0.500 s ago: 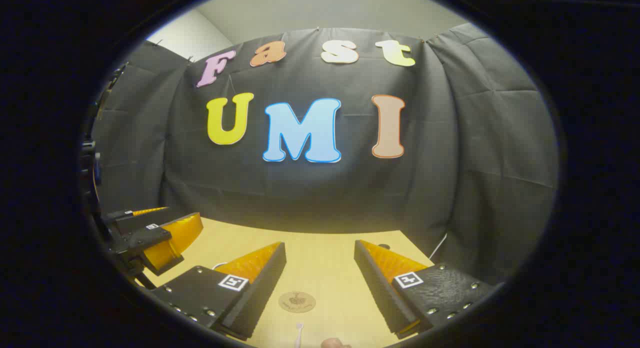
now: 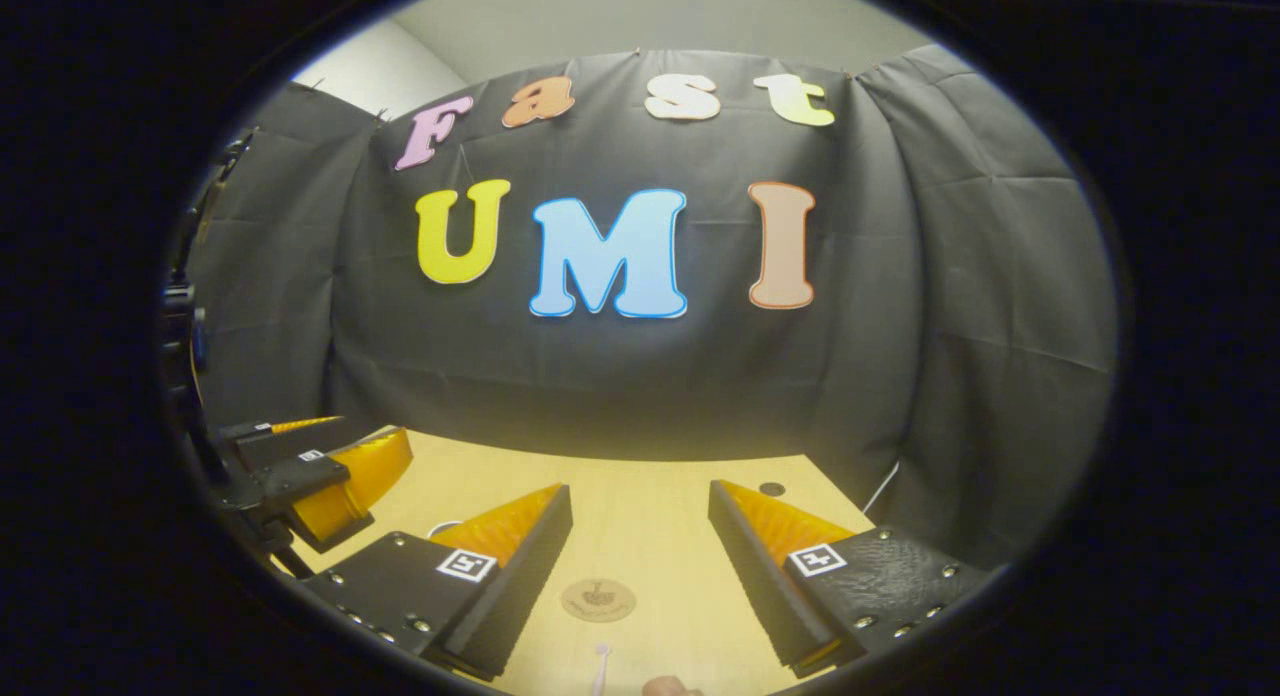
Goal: Put the toothbrush and toothpaste on the desktop into the cup, then pick up the cup and place it on the coaster on the desktop.
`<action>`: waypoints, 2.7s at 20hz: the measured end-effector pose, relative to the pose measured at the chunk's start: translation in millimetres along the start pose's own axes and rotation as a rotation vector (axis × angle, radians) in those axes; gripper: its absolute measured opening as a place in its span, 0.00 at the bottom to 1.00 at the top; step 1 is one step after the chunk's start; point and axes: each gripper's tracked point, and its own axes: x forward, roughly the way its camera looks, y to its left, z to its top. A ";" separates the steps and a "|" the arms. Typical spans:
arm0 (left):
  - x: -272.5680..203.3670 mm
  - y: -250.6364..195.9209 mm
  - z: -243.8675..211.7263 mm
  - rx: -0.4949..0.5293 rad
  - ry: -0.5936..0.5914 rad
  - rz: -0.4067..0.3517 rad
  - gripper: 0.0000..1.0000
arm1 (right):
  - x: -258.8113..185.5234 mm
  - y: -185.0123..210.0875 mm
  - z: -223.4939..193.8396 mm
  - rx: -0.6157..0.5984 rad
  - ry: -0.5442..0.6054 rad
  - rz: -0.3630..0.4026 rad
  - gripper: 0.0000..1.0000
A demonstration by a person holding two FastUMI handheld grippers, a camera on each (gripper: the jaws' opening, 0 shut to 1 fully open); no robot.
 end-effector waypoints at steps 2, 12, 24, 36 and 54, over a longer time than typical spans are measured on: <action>0.5 0.2 -1.9 0.001 0.011 0.000 0.95 | 0.2 0.0 -1.5 0.000 0.007 0.004 0.90; -1.3 -1.6 -26.4 -0.016 0.095 -0.009 0.94 | 1.9 2.3 -15.7 0.024 0.067 0.022 0.90; -5.7 -4.3 -115.9 -0.028 0.410 -0.027 0.95 | 7.3 5.8 -93.1 0.087 0.344 0.005 0.91; -20.6 0.0 -184.6 -0.076 0.658 -0.029 0.94 | -5.3 24.4 -178.4 0.131 0.675 0.051 0.92; -61.5 19.1 -272.0 -0.098 1.056 0.010 0.96 | -29.0 49.4 -266.5 0.142 1.061 0.119 0.93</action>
